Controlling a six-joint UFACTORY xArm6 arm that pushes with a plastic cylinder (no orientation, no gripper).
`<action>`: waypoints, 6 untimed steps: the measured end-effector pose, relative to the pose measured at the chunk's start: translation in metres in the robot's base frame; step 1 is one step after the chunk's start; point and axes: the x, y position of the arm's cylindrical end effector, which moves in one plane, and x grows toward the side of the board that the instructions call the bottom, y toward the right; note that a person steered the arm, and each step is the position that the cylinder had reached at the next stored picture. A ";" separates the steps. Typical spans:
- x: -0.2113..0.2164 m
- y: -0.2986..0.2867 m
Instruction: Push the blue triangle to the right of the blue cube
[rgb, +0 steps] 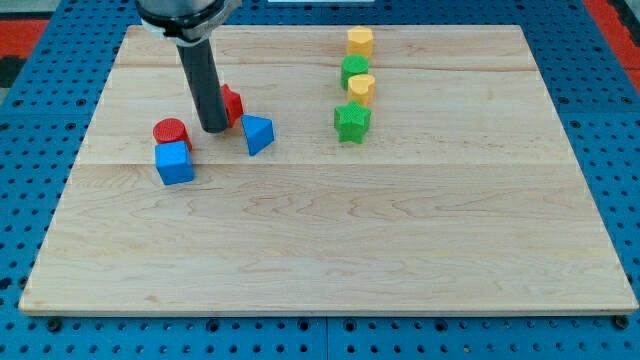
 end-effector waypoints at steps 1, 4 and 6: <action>-0.014 0.045; 0.007 0.078; 0.027 0.033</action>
